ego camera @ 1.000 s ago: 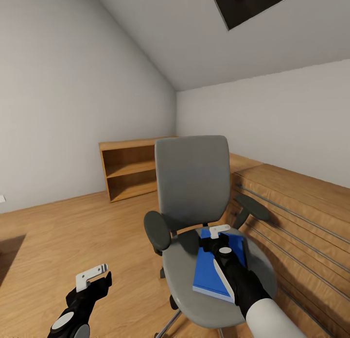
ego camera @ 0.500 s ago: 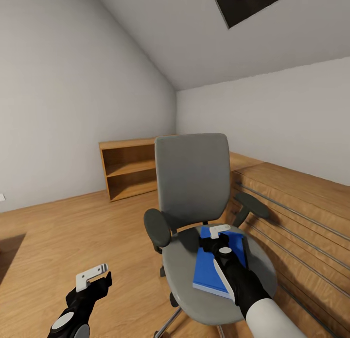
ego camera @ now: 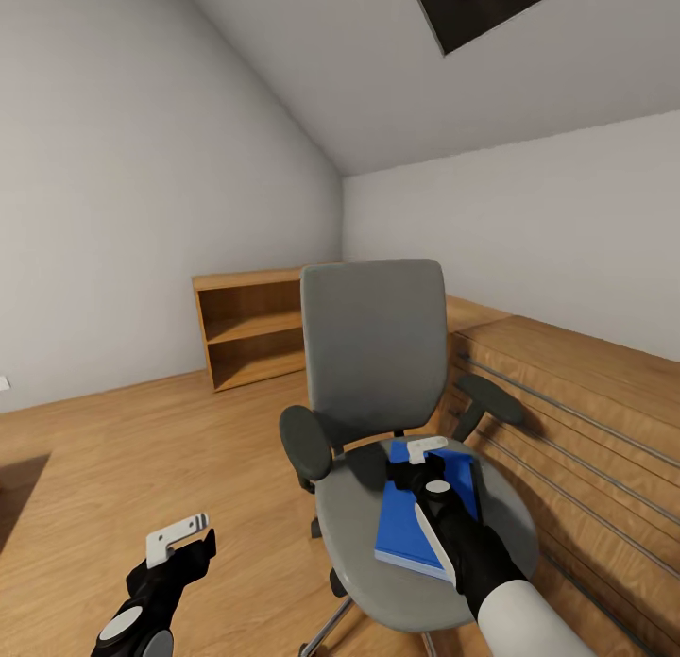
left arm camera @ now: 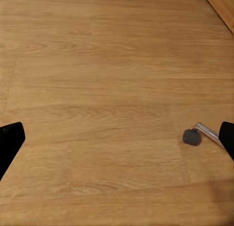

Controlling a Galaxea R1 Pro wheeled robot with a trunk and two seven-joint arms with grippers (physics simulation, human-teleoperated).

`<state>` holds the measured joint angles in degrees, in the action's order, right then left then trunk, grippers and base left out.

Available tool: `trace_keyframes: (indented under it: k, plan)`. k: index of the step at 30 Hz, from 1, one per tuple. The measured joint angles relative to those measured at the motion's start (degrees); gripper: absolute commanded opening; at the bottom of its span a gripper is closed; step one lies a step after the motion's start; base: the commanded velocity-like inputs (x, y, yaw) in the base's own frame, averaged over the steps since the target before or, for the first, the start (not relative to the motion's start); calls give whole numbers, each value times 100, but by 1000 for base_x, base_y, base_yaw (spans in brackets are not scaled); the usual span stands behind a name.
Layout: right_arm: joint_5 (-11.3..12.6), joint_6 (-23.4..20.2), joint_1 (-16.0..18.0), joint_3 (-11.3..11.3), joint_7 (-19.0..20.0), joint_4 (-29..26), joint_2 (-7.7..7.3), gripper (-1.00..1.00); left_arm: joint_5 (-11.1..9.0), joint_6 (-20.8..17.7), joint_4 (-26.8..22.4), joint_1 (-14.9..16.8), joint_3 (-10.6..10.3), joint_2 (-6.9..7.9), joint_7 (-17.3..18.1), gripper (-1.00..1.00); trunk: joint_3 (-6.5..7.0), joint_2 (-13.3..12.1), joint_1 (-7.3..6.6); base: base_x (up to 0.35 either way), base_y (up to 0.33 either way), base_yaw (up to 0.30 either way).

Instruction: In the bedroom, organize the workspace by keeping the computer under the desk, ensuring the monitor is on the desk, placing the keyboard on the desk next to the monitor, placing the mouse on the desk next to the keyboard, moving the folder from the swivel chair onto the desk next to the mouse, stacking the notebook on top of the folder with the pen on top of the notebook, and positioning the swivel chair next to the desk.

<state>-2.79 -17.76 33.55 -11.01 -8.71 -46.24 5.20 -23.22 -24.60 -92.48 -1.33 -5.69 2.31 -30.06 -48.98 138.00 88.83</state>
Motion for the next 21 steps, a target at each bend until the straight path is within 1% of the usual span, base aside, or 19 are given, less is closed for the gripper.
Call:
trace_keyframes:
  k: [21]
  plan:
    - [-8,0,0,0,0,-7,0,100,0,25,10,0,-7,0,0,100,0,0,0,0,0,0]
